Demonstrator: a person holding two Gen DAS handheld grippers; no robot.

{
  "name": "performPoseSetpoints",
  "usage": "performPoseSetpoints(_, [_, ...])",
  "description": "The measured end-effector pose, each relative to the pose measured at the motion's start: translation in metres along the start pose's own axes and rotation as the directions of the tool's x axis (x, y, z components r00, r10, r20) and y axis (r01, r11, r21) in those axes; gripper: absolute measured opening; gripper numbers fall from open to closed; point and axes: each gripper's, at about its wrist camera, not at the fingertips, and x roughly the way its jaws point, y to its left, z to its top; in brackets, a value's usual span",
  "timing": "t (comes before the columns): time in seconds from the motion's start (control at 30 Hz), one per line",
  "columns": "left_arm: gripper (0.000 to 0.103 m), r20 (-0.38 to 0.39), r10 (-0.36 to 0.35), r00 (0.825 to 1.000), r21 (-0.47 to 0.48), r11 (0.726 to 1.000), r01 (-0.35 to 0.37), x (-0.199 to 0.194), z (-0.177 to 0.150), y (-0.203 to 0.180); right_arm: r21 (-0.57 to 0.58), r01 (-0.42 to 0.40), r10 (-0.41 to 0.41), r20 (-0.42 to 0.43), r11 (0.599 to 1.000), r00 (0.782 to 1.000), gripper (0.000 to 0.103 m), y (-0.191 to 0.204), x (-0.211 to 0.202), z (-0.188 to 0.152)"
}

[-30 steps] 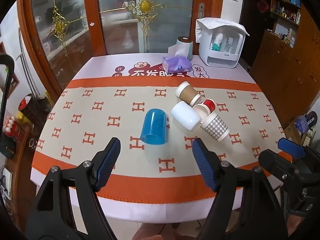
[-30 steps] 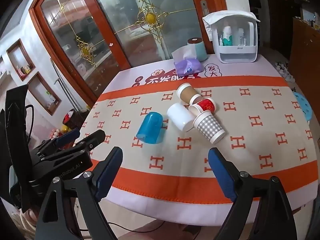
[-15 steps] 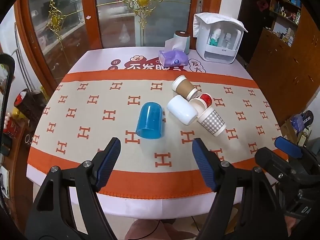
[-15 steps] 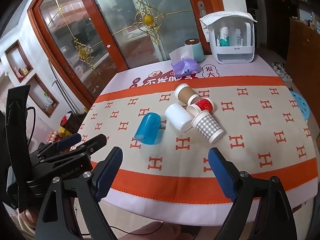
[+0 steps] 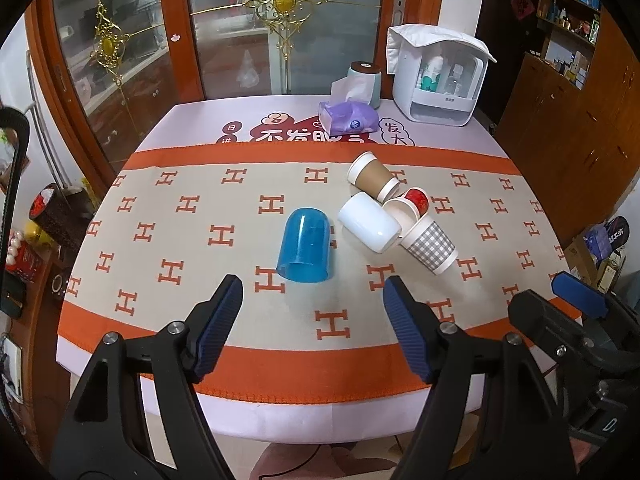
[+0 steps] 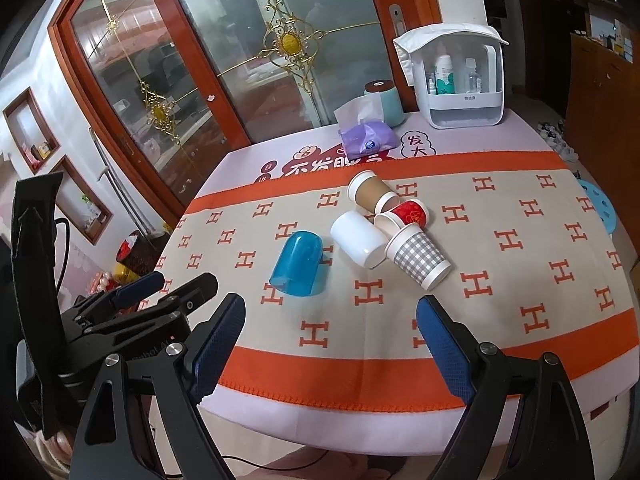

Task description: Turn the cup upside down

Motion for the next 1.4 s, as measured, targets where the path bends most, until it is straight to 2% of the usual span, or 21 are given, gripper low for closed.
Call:
performPoseSetpoints(0.3, [0.071,-0.005,-0.002,1.000,0.017,1.000,0.002,0.002,-0.006,-0.002,-0.001,0.012,-0.012,0.016,1.000,1.000,0.089,0.007,-0.001,-0.002])
performPoseSetpoints(0.53, [0.071,-0.010,-0.016,1.000,-0.007,1.000,0.016,0.004,-0.004,0.002,0.004,0.021,-0.021,0.006,1.000,1.000,0.089,0.012,0.001,-0.004])
performPoseSetpoints(1.4, [0.071,-0.052,-0.006,0.999,0.019,1.000,0.007,0.027,0.012,0.011,0.029,0.031,-0.031,-0.009,0.999,0.999,0.089,0.006,0.014,-0.001])
